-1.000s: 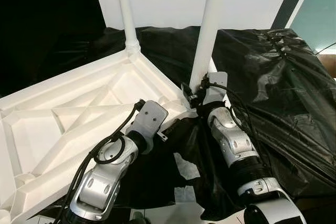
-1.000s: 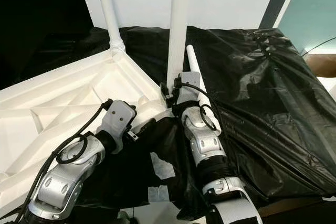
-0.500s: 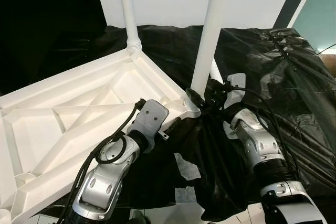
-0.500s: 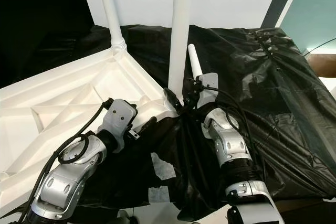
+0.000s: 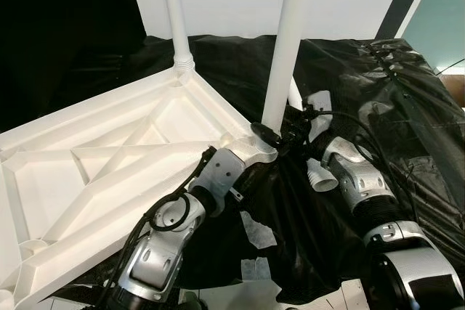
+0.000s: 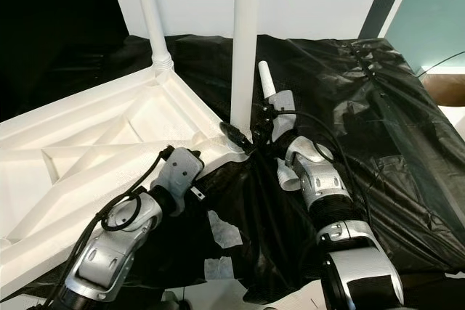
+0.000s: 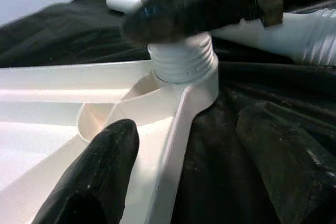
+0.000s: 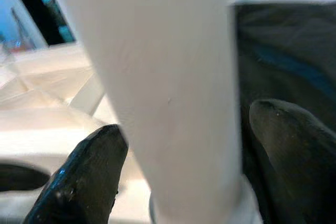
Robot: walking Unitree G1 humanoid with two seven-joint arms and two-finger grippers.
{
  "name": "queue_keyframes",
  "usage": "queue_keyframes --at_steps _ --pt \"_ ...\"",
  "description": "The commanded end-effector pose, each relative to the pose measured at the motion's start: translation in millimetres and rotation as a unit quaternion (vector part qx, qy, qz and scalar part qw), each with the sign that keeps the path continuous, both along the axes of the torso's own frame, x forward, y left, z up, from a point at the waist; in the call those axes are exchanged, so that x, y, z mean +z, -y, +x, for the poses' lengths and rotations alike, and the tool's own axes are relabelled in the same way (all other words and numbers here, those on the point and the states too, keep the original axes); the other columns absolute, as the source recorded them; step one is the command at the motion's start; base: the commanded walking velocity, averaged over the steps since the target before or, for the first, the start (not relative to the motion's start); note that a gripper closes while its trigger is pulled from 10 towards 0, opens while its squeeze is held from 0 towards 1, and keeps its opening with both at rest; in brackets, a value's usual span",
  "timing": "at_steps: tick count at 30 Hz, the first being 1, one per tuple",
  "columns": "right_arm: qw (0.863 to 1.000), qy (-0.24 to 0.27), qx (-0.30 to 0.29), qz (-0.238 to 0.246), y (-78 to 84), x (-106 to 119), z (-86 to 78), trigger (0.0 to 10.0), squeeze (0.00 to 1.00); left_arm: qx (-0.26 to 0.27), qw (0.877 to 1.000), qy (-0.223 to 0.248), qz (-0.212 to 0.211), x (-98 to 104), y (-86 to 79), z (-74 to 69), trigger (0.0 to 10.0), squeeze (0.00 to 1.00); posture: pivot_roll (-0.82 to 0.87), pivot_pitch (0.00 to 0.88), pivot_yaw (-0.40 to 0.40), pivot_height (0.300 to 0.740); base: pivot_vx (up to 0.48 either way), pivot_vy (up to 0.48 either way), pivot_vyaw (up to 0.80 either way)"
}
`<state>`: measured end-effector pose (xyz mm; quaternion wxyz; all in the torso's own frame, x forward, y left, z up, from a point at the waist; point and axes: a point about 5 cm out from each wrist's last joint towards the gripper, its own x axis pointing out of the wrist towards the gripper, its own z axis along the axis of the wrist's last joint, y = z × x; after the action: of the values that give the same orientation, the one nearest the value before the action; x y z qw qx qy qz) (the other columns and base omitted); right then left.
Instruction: Building children table
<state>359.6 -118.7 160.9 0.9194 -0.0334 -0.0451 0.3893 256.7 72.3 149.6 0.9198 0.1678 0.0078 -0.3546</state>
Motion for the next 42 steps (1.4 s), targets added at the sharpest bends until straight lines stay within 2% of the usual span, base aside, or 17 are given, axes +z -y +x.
queue_keyframes --at_steps 1,2,3,13,16,17,18,19,20,23,26,27,29,33,35,37,42 --pt "1.000 0.001 0.024 -0.019 -9.5 -2 1.5 5.5 0.00 0.045 0.999 0.014 0.000 -5 -1.0 2.2 10.0 0.00 0.11 0.039 -0.033 0.740 0.000 0.000 0.00" --pt "1.000 0.001 0.024 -0.019 -9.5 -2 1.5 5.5 0.00 0.045 0.999 0.014 0.000 -5 -1.0 2.2 10.0 0.00 0.11 0.039 -0.033 0.740 0.000 0.000 0.00" --pt "0.999 -0.002 0.035 -0.028 -13.1 -5 1.9 0.0 0.00 0.044 0.999 0.012 0.003 -8 -0.5 2.0 10.0 0.00 0.11 0.022 -0.029 0.740 0.000 0.000 0.00" --pt "0.998 -0.015 0.042 -0.037 -15.7 -11 2.7 0.0 0.00 0.046 0.999 0.015 0.004 -10 -1.6 5.7 10.0 0.00 0.12 0.000 -0.027 0.740 0.000 0.000 0.00" --pt "0.999 -0.033 0.015 -0.039 -11.8 -20 3.2 0.0 0.00 0.049 0.998 0.024 0.016 -11 -6.1 10.6 10.0 0.00 0.13 0.000 -0.023 0.740 0.000 0.000 0.00" --pt "0.998 -0.037 -0.013 -0.046 -9.4 -23 3.8 0.7 0.00 0.050 0.998 0.023 0.018 -12 -8.5 10.8 10.0 0.00 0.13 0.000 -0.018 0.740 0.000 0.000 0.00" --pt "0.997 -0.040 -0.035 -0.049 -7.5 -25 4.2 4.8 0.00 0.052 0.998 0.022 0.017 -13 -10.4 10.8 10.0 0.00 0.13 0.000 -0.018 0.740 0.000 0.000 0.00" --pt "0.997 -0.040 -0.035 -0.049 -7.5 -25 4.2 4.8 0.00 0.052 0.998 0.022 0.017 -13 -10.4 10.8 10.0 0.00 0.13 0.000 -0.018 0.740 0.000 0.000 0.00" --pt "0.997 -0.043 -0.051 -0.048 -6.7 -27 4.3 10.0 0.00 0.053 0.998 0.021 0.016 -13 -12.4 11.0 10.0 0.00 0.13 0.000 -0.015 0.740 0.000 0.000 0.00" --pt "0.996 -0.046 -0.065 -0.043 -6.3 -29 4.2 10.0 0.00 0.054 0.998 0.018 0.014 -13 -13.9 11.0 10.0 0.00 0.12 0.000 -0.012 0.740 0.000 0.000 0.00" --pt "0.988 -0.049 -0.140 -0.028 -6.7 -34 3.7 10.0 0.00 0.060 0.998 0.015 0.008 -14 -19.6 11.7 10.0 0.00 0.12 0.000 0.001 0.740 0.000 0.000 0.00" --pt "0.988 -0.049 -0.140 -0.028 -6.7 -34 3.7 10.0 0.00 0.060 0.998 0.015 0.008 -14 -19.6 11.7 10.0 0.00 0.12 0.000 0.001 0.740 0.000 0.000 0.00" --pt "0.976 -0.045 -0.214 -0.015 -8.5 -38 0.9 10.0 0.00 0.063 0.998 0.013 0.010 -16 -22.1 12.4 10.0 0.00 0.12 0.000 0.003 0.740 0.000 0.000 0.00" --pt "0.967 -0.047 -0.251 -0.005 -11.5 -39 -1.6 10.0 0.00 0.064 0.998 0.012 0.013 -17 -22.7 13.0 10.0 0.00 0.12 0.000 0.003 0.740 0.000 0.000 0.00" --pt "0.957 -0.051 -0.287 0.005 -14.3 -41 -3.8 10.0 0.00 0.064 0.998 0.012 0.014 -18 -23.4 13.3 10.0 0.00 0.12 0.000 0.003 0.740 0.000 0.000 0.00" --pt "0.953 -0.053 -0.299 0.015 -18.1 -41 -5.8 10.0 0.00 0.065 0.998 0.011 0.014 -18 -24.3 13.4 10.0 0.00 0.12 0.000 0.006 0.740 0.000 0.000 0.00" --pt "0.955 -0.046 -0.291 0.038 -25.9 -37 -9.2 10.0 0.00 0.067 0.998 0.009 0.007 -16 -26.4 14.0 10.0 0.00 0.12 0.000 0.015 0.740 0.000 0.000 0.00"
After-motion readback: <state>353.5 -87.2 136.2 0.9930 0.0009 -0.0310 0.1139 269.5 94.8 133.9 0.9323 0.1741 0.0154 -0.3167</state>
